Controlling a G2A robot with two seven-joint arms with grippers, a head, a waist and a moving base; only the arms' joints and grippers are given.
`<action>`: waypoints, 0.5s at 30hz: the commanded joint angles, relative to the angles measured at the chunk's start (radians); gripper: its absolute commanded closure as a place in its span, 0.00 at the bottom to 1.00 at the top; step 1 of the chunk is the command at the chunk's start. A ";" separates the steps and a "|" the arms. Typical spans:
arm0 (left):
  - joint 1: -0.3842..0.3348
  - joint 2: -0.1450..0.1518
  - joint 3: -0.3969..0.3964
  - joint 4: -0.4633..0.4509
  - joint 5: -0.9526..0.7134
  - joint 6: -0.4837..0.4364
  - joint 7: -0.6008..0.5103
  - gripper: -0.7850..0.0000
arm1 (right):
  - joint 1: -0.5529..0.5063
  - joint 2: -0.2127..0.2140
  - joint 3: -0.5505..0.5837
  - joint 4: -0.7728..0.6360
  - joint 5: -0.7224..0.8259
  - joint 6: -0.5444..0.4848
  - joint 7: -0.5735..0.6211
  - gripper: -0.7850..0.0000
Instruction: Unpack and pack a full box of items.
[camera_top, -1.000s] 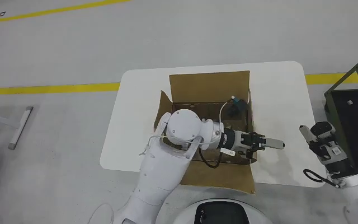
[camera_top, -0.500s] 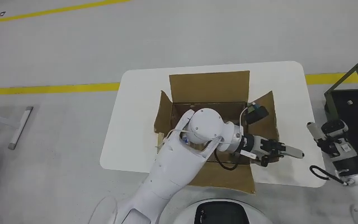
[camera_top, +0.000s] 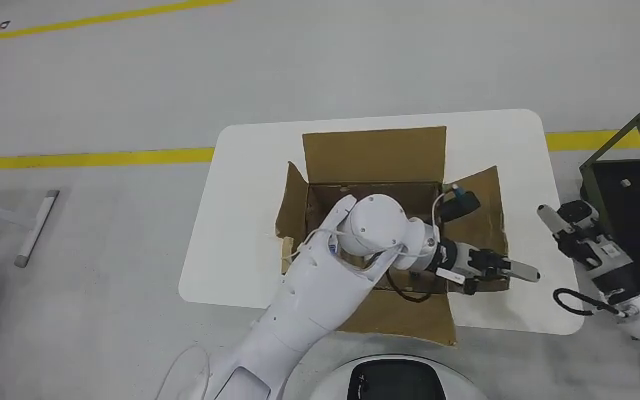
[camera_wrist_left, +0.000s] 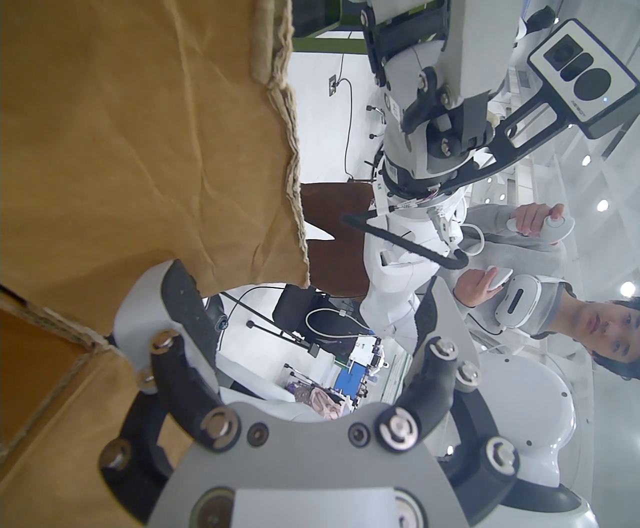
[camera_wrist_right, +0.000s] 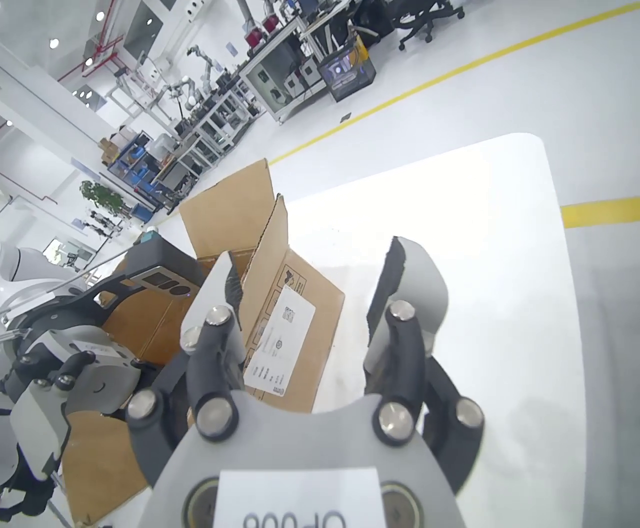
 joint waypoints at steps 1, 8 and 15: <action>-0.003 0.001 0.001 0.004 -0.003 -0.002 0.001 0.00 | 0.010 0.001 -0.013 0.002 -0.009 -0.009 0.018 0.66; -0.019 0.002 0.013 0.020 -0.008 -0.004 0.002 0.00 | 0.051 0.003 -0.055 0.026 -0.022 -0.032 0.063 0.59; -0.028 0.002 0.019 0.037 -0.026 -0.006 0.004 0.00 | 0.083 0.004 -0.085 0.048 -0.024 -0.051 0.079 0.58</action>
